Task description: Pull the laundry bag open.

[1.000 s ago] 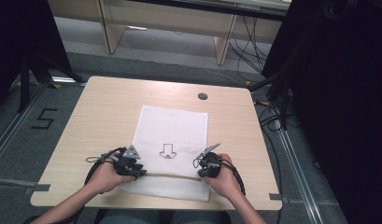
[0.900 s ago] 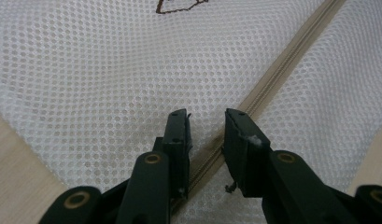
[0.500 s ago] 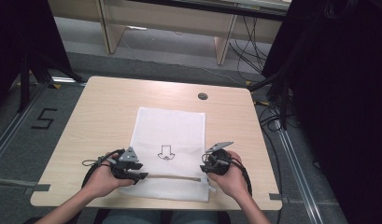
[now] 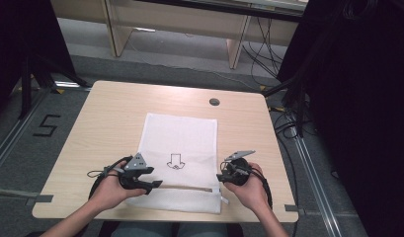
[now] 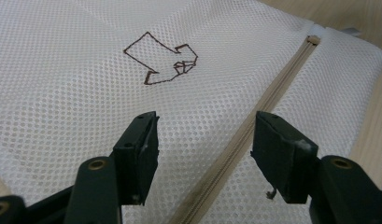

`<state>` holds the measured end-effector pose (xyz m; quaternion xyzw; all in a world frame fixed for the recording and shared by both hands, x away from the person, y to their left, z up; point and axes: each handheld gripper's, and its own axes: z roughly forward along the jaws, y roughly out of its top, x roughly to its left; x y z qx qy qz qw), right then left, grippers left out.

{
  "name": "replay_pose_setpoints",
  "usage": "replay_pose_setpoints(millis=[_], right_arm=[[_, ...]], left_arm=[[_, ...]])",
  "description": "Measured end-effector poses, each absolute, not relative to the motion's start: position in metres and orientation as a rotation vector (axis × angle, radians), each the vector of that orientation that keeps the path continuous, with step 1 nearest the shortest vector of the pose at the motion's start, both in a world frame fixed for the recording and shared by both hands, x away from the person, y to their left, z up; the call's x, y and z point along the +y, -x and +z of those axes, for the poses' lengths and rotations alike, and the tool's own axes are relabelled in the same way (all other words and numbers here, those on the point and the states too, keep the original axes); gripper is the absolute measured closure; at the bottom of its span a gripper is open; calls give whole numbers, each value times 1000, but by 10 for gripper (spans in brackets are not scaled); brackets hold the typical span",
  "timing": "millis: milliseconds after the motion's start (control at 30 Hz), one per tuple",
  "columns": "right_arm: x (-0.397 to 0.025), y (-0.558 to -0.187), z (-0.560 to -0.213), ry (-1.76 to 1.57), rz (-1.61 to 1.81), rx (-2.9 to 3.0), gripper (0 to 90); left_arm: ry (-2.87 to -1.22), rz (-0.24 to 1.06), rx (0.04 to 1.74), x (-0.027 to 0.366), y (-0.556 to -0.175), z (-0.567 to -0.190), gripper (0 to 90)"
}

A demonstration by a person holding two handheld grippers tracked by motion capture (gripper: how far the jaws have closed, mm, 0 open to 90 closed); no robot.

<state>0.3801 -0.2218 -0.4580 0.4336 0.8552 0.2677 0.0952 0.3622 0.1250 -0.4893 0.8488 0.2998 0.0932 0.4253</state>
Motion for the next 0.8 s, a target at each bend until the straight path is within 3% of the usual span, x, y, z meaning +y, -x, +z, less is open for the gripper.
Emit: replay_pose_setpoints(millis=[267, 567, 800], right_arm=[[-218, -377, -463, -1252, 757, 2554, 656], [-215, -372, -463, -1281, 759, 2576, 852], [-207, -375, -465, -1361, 778, 2612, 900]], left_arm=[[-2104, 241, 746, 120, -363, -489, 433], [-2092, 199, 735, 108, -362, -488, 486], [-2074, 192, 727, 98, -362, -484, 537]])
